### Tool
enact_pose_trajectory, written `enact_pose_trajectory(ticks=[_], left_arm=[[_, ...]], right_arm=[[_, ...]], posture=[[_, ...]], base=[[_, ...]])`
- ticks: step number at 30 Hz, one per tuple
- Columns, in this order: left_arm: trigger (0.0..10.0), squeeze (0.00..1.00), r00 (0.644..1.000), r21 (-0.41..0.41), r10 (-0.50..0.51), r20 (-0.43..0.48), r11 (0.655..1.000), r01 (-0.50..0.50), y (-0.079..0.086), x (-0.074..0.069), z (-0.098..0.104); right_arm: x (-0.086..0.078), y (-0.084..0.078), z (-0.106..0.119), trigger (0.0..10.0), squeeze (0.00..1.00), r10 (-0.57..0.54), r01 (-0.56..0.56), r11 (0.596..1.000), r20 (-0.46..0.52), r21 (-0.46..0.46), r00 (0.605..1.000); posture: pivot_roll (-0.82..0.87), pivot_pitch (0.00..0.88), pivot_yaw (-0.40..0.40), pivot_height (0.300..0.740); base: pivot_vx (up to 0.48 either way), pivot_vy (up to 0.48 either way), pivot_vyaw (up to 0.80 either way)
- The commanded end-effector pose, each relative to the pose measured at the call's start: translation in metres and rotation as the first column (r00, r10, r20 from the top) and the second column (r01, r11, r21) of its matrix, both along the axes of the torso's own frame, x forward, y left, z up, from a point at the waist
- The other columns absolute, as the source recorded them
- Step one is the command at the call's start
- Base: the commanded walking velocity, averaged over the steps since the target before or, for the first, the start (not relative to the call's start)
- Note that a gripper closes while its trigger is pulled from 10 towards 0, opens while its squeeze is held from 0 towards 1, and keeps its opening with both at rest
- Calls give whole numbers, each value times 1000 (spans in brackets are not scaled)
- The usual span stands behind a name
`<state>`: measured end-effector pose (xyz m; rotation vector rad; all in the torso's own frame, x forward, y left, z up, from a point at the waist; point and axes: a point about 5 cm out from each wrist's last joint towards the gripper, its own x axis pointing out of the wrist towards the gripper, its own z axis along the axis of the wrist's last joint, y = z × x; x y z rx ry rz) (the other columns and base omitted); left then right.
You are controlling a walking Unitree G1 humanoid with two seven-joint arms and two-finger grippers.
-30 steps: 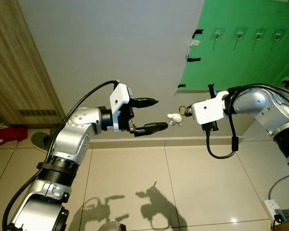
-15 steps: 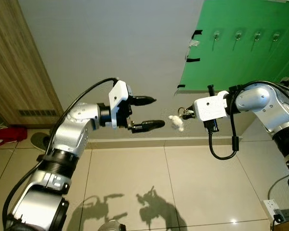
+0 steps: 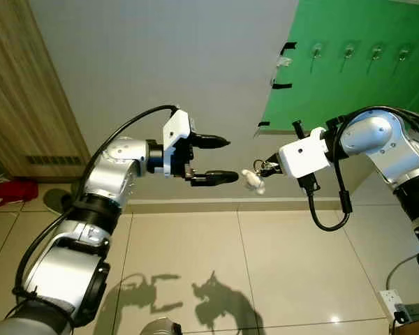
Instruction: Hang keys on a hook
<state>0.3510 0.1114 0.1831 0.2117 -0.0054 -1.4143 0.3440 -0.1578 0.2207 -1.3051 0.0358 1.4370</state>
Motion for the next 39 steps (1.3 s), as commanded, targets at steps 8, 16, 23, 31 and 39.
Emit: enact_pose_trajectory(ticks=[8, 16, 23, 31, 39], left_arm=[[10000, 0, 995, -2, -97, 7, 995, 97, -19, -2, 1], [10000, 0, 994, -21, -113, 10, 993, 113, -24, 0, 4], [10000, 0, 993, -28, -115, 3, 993, 115, -23, 2, 6], [0, 0, 992, -25, -123, -15, 992, 123, -19, 1, 4], [0, 0, 987, -17, -160, -34, 987, 159, -19, -1, 2]], right_arm=[[-3, 11, 12, 0, 0, 36, -36, 997, 4, 72, 999], [-5, 16, 11, 0, 0, 45, -44, 993, -10, 105, 999], [-8, 15, 6, 0, 0, 47, -45, 995, -18, 84, 999], [-9, 11, 3, 0, 0, 41, -40, 997, -20, 67, 999], [-10, 12, 5, 0, 0, 47, -45, 996, -22, 78, 999]], posture=[[-23, 0, -43, 740], [-23, 0, -40, 740], [-24, 0, -40, 740], [-24, 0, -40, 740], [-24, 0, -40, 740]], base=[[0, 0, 0], [0, 0, 0], [0, 0, 0], [0, 0, 0], [0, 0, 0]])
